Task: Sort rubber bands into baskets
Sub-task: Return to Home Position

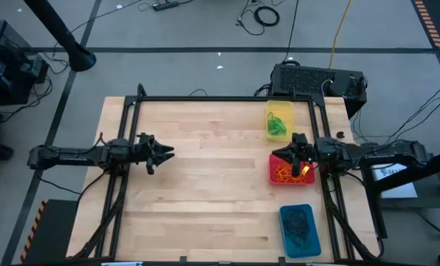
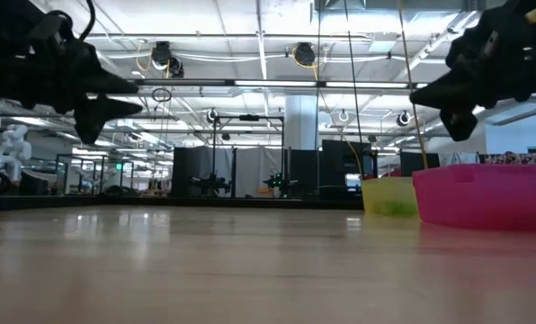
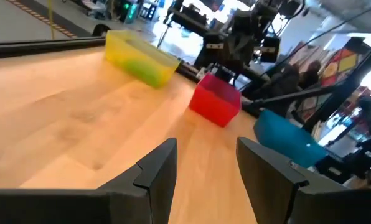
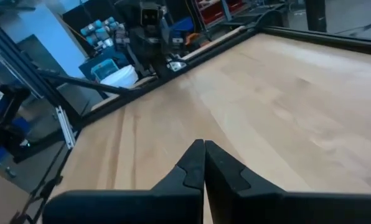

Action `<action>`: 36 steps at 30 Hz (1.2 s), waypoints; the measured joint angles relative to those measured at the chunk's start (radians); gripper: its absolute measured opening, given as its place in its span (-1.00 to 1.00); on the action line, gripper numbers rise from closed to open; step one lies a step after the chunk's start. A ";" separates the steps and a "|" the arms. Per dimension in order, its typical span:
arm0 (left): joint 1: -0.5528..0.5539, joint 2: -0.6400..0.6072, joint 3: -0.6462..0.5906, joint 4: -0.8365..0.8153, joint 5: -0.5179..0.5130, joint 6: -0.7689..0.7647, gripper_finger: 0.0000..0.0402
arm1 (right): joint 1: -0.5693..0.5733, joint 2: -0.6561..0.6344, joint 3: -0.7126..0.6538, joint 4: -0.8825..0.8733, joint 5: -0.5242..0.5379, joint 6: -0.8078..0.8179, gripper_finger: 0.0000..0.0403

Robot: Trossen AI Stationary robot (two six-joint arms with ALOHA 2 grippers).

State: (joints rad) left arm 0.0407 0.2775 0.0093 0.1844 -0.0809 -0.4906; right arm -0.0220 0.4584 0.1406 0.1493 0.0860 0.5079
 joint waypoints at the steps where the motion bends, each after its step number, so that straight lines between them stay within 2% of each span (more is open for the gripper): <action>1: 0.002 -0.024 0.000 -0.014 0.007 -0.010 -0.14 | -0.001 -0.029 0.000 -0.032 -0.001 -0.004 -1.00; 5: 0.010 -0.126 0.000 -0.119 0.020 -0.045 -0.14 | -0.001 -0.140 0.000 -0.140 -0.004 -0.063 -1.00; 9: 0.019 -0.171 0.001 -0.148 -0.073 -0.081 -0.14 | -0.001 -0.231 -0.021 -0.180 -0.022 -0.128 -1.00; 12: 0.024 -0.155 0.002 -0.141 -0.185 -0.097 -0.14 | -0.001 -0.275 -0.069 -0.183 -0.065 -0.165 -1.00; 14: 0.025 -0.129 0.002 -0.140 -0.219 -0.052 -0.14 | -0.001 -0.284 -0.101 -0.199 -0.062 -0.140 -1.00; 19: 0.025 -0.103 0.002 -0.140 -0.204 0.196 -0.14 | -0.005 -0.234 -0.105 -0.184 -0.035 -0.160 -1.00; 23: 0.025 -0.101 0.002 -0.139 -0.200 0.303 -0.14 | -0.005 -0.226 -0.105 -0.182 -0.034 -0.155 -1.00; 36: 0.025 -0.101 0.002 -0.139 -0.193 0.342 -0.14 | -0.005 -0.224 -0.105 -0.181 -0.035 -0.154 -1.00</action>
State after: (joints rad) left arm 0.0658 0.1764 0.0109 0.0452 -0.2741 -0.1483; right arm -0.0269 0.2340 0.0357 -0.0322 0.0513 0.3536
